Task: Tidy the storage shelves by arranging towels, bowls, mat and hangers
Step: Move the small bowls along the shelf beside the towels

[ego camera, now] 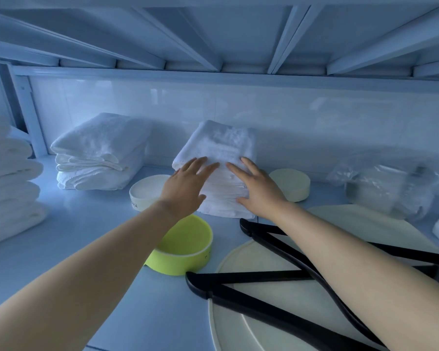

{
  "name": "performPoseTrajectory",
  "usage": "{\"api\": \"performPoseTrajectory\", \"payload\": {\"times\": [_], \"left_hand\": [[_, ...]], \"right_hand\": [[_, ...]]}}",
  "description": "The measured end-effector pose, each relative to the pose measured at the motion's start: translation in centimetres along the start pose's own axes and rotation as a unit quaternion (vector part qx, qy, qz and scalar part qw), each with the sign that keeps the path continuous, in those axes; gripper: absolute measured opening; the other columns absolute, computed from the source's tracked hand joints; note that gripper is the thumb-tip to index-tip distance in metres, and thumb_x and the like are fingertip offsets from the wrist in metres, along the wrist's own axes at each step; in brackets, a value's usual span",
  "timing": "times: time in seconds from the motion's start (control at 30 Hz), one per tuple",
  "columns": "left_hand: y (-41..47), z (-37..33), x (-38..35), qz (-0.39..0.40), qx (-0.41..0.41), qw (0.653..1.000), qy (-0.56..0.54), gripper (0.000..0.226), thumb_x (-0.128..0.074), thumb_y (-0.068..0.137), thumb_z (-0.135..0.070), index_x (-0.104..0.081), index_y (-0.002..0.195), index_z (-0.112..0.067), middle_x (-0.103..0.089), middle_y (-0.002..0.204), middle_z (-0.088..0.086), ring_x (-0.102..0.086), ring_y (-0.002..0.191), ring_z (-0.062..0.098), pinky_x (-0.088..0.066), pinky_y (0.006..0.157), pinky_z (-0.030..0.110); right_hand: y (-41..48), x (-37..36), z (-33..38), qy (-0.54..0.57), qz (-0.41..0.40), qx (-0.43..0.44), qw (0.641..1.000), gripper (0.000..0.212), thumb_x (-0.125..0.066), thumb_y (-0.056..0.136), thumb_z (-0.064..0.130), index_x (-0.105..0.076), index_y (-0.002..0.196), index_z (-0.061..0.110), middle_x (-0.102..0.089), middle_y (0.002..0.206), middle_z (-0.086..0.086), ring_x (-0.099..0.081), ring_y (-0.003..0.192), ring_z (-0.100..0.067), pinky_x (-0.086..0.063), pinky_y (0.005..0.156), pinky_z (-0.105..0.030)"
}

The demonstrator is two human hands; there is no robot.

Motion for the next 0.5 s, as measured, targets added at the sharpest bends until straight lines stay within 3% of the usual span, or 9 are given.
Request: {"api": "performPoseTrajectory", "payload": {"times": [0.1,0.2,0.3,0.37,0.5], "left_hand": [[-0.7,-0.3,0.7,0.021,-0.003,0.999,-0.025,0.076,-0.063,0.083,-0.026,-0.02,0.146,-0.034,-0.017,0.153,-0.008,-0.022,0.139,0.017,-0.05,0.084,0.038],[-1.8,0.0,1.2,0.031,0.003,0.998,-0.061,0.064,-0.061,0.083,-0.031,-0.032,0.14,-0.034,-0.025,0.149,-0.011,-0.042,0.125,0.018,-0.052,0.076,0.036],[-3.5,0.7,1.7,0.031,0.021,0.994,-0.107,0.052,-0.062,0.081,-0.034,-0.045,0.13,-0.035,-0.038,0.14,-0.012,-0.047,0.119,0.015,-0.05,0.083,0.038],[-4.5,1.7,1.9,0.033,0.037,0.991,-0.127,0.047,-0.064,0.08,-0.033,-0.051,0.125,-0.034,-0.044,0.134,-0.011,-0.048,0.118,0.014,-0.048,0.088,0.038],[-5.6,4.5,2.4,0.074,0.096,0.985,-0.119,0.04,-0.06,0.079,-0.027,-0.055,0.118,-0.036,-0.048,0.131,-0.011,-0.048,0.117,0.016,-0.048,0.089,0.038]], "right_hand": [[-0.1,0.1,0.6,0.007,0.005,-0.015,1.0,0.079,-0.063,0.086,0.023,-0.015,0.146,0.039,0.001,0.157,0.006,-0.024,0.136,-0.028,-0.038,0.103,-0.039],[-1.0,0.4,1.0,-0.005,0.002,-0.011,1.0,0.077,-0.062,0.086,0.025,-0.016,0.147,0.035,0.001,0.157,0.006,-0.015,0.14,-0.025,-0.035,0.106,-0.04],[-2.2,0.3,2.3,-0.023,-0.028,0.057,0.998,0.065,-0.063,0.084,0.025,-0.034,0.143,0.026,-0.013,0.156,0.002,-0.012,0.142,-0.02,-0.028,0.111,-0.041],[-2.9,-0.1,3.5,0.004,-0.009,0.097,0.995,0.056,-0.064,0.084,0.024,-0.045,0.137,0.023,-0.025,0.153,0.004,-0.016,0.142,-0.016,-0.021,0.114,-0.033],[-3.5,-1.4,5.7,0.041,0.05,0.113,0.991,0.05,-0.061,0.087,0.03,-0.046,0.135,0.027,-0.033,0.149,0.01,-0.02,0.139,-0.008,-0.02,0.111,-0.025]]}}
Point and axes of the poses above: each hand's wrist, its own y-axis towards the middle knuckle, its own x-axis out of the back of the hand, z = x × y, the point moved 1 cm from there along y, towards the middle knuckle
